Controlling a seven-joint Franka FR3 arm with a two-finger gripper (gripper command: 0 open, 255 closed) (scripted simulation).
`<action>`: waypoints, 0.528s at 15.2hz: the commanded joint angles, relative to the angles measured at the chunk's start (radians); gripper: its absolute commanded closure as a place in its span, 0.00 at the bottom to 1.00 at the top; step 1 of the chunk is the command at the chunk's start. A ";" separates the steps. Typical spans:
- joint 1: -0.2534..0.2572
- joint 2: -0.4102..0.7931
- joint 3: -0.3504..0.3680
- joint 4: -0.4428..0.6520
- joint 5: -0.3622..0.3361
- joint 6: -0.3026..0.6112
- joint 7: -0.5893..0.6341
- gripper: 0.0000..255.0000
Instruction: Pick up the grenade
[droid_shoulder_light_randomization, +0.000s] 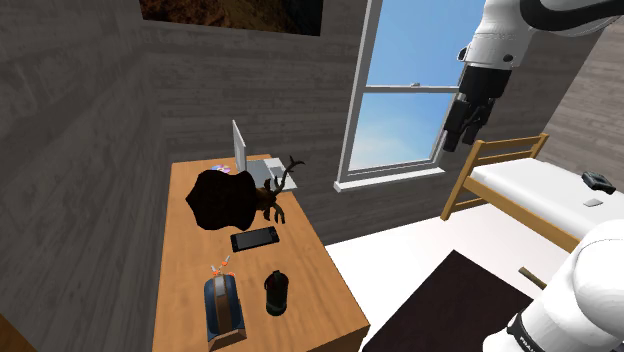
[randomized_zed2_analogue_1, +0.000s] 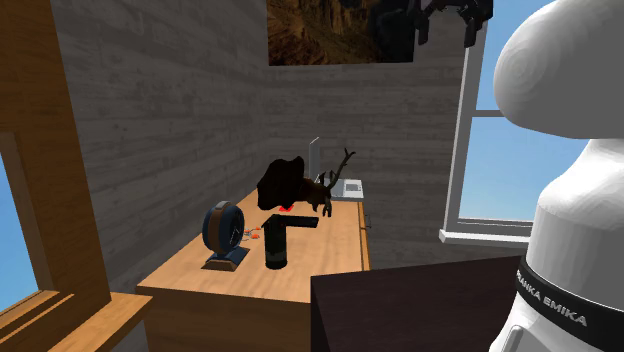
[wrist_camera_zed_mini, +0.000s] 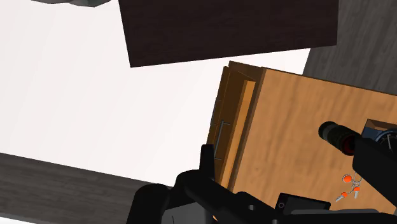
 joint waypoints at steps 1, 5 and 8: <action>0.000 0.000 0.000 0.000 0.000 0.000 0.000 0.00; 0.021 0.032 0.045 -0.084 0.046 0.120 0.058 0.00; 0.038 0.071 0.080 -0.135 0.080 0.214 0.100 0.00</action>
